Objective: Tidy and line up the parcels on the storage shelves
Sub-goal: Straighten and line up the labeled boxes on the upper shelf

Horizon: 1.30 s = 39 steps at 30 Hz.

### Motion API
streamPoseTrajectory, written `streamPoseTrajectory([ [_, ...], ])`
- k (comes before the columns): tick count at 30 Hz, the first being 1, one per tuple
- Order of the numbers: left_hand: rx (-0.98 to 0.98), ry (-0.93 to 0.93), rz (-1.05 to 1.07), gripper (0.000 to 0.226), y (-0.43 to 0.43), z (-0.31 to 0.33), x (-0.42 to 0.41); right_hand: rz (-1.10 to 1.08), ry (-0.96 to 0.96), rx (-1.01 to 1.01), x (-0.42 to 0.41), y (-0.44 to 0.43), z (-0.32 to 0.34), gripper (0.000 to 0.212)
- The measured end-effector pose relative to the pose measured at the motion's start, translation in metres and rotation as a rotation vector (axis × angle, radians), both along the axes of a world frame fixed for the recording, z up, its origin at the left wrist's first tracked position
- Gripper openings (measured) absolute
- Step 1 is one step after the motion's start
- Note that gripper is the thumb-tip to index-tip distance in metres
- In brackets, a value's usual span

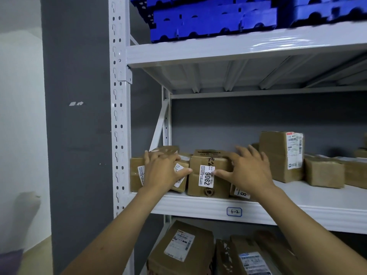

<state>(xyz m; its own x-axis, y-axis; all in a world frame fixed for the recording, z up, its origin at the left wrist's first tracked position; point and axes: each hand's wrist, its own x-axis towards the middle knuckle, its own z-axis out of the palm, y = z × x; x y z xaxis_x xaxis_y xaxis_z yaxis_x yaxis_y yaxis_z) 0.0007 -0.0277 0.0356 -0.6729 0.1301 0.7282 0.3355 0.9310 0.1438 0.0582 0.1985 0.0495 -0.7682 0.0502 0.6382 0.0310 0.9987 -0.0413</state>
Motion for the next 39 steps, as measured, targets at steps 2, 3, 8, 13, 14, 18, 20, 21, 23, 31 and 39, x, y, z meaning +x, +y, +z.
streamPoseTrajectory([
  [2, -0.059, 0.005, -0.017, 0.064, -0.002, 0.0, 0.002, -0.005, -0.087, -0.109, 0.001, 0.008, -0.006, 0.079],
  [3, -0.086, 0.01, -0.025, 0.062, -0.004, 0.001, 0.002, 0.003, -0.105, -0.136, 0.001, 0.01, -0.008, 0.08],
  [8, -0.195, -0.046, -0.03, 0.061, -0.013, 0.002, -0.002, 0.133, -0.037, -0.189, 0.002, 0.017, -0.007, 0.064],
  [13, -0.22, -0.062, -0.048, 0.06, -0.018, 0.007, -0.001, 0.276, 0.008, -0.433, -0.001, 0.039, -0.017, 0.061],
  [14, -0.202, -0.075, -0.059, 0.061, -0.018, 0.008, -0.001, 0.311, -0.006, -0.476, -0.001, 0.039, -0.019, 0.059],
  [18, -0.203, -0.124, -0.102, 0.089, -0.012, 0.009, -0.001, 0.343, -0.019, -0.42, -0.002, 0.032, -0.023, 0.056],
  [20, -0.194, -0.123, -0.156, 0.088, -0.004, 0.011, 0.002, 0.317, -0.032, -0.384, -0.001, 0.031, -0.022, 0.056],
  [21, -0.196, -0.119, -0.181, 0.084, 0.002, 0.013, 0.005, 0.309, -0.047, -0.372, 0.0, 0.031, -0.022, 0.057],
  [23, -0.243, -0.099, -0.206, 0.074, 0.013, 0.017, 0.01, 0.312, -0.078, -0.341, 0.003, 0.034, -0.022, 0.057],
  [31, -0.348, 0.028, -0.24, 0.059, 0.082, 0.053, 0.038, 0.191, -0.109, -0.105, 0.029, 0.068, 0.005, 0.06],
  [39, -0.333, 0.005, -0.288, 0.055, 0.202, 0.065, 0.031, -0.019, -0.131, 0.049, 0.033, 0.19, 0.018, 0.045],
])
